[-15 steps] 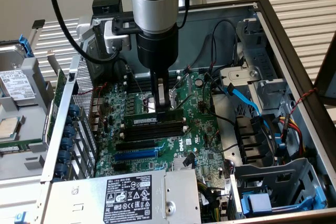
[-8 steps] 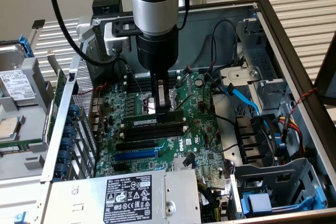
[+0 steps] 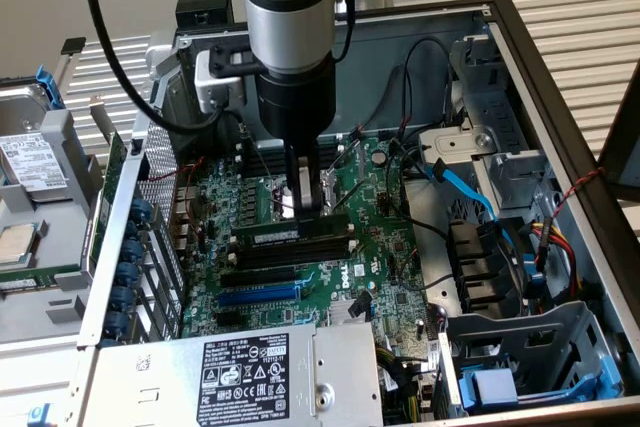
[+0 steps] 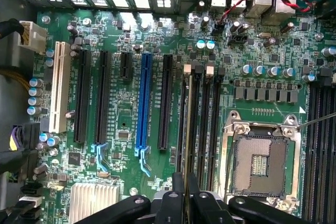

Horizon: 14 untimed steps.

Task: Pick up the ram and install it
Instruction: 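Insert the ram into the slot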

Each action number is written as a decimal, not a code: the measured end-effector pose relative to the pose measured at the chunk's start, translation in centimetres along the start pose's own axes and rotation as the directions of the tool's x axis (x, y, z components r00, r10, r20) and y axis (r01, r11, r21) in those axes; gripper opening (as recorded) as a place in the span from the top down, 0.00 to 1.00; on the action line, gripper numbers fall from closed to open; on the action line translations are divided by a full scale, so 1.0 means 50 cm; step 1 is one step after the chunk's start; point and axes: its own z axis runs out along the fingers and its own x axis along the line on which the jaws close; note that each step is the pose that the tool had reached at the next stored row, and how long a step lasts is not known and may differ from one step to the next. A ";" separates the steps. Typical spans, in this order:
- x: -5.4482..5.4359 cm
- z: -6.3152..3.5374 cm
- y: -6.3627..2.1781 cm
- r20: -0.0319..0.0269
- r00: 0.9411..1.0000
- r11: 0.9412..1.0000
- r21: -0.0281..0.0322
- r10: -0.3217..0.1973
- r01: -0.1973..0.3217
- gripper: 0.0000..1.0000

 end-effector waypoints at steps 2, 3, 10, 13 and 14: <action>0.000 0.002 0.000 0.000 1.000 1.000 0.000 0.000 0.000 0.87; 0.000 0.003 0.001 0.000 1.000 1.000 0.000 0.000 0.000 0.87; 0.000 0.005 0.001 0.000 1.000 1.000 0.000 0.000 0.000 0.87; 0.000 0.005 0.001 0.000 1.000 1.000 -0.001 0.000 0.000 0.87; 0.000 0.005 0.001 0.000 1.000 1.000 -0.002 0.000 0.000 0.87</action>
